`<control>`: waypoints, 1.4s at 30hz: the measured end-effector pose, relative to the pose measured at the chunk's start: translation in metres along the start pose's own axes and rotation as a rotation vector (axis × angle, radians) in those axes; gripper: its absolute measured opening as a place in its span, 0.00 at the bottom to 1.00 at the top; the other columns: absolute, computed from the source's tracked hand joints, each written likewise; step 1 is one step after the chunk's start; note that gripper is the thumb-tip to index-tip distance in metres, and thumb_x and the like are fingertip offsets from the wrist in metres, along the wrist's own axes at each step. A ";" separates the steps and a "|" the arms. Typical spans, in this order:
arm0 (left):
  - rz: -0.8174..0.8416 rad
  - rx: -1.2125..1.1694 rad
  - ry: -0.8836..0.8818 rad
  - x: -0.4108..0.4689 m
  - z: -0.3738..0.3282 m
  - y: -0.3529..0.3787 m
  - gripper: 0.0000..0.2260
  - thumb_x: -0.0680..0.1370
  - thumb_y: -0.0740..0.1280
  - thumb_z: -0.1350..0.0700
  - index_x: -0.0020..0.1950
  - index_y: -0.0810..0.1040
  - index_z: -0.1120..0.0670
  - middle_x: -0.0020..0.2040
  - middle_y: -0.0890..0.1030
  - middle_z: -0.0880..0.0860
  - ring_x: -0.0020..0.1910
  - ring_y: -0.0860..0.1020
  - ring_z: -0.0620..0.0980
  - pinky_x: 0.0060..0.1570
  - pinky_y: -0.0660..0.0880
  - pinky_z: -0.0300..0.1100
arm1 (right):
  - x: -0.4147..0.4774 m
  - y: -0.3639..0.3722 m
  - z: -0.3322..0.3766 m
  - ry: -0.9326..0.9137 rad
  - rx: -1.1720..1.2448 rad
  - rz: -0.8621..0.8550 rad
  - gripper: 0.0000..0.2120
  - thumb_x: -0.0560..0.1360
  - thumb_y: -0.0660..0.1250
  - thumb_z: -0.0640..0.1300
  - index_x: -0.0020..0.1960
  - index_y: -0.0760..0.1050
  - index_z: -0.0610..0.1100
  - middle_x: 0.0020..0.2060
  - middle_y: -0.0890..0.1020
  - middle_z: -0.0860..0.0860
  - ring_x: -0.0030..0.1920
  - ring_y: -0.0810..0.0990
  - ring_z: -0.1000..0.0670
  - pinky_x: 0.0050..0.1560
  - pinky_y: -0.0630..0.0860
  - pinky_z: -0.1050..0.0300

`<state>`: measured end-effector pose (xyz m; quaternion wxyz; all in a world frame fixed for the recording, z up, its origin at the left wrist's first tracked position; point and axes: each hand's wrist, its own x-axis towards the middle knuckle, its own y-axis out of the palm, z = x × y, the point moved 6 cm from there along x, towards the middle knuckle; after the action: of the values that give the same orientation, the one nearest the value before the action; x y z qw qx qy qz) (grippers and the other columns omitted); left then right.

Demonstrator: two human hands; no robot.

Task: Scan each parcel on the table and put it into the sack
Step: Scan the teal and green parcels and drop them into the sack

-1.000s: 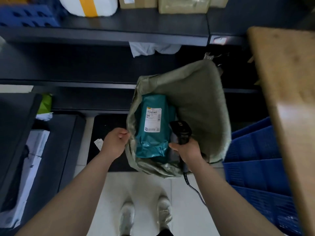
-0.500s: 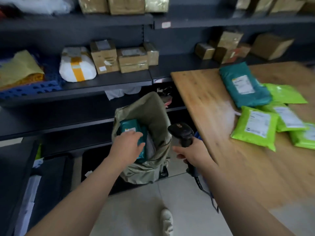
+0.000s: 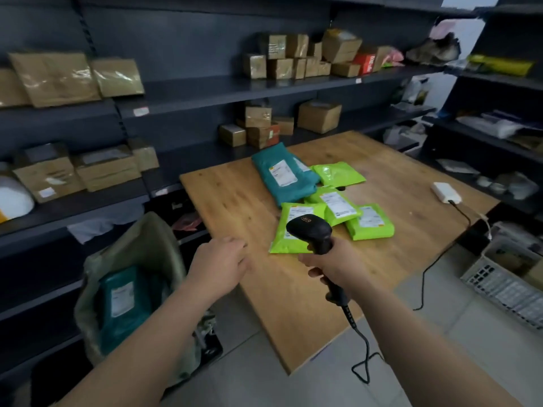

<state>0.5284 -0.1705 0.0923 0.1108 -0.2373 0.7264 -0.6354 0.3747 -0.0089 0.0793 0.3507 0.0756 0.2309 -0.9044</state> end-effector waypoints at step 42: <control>-0.028 -1.326 -0.923 0.443 0.062 0.224 0.07 0.78 0.68 0.59 0.56 0.77 0.53 0.58 0.81 0.57 0.42 0.80 0.48 0.37 0.76 0.41 | 0.500 -0.039 0.025 0.230 0.210 0.183 0.09 0.71 0.75 0.40 0.49 0.79 0.41 0.43 0.84 0.45 0.39 0.82 0.47 0.36 0.79 0.57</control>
<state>0.1289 -0.4216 -0.0739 0.2275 -0.5012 0.8302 0.0882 -0.0218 -0.2951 -0.0333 0.3928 0.2355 0.1659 -0.8734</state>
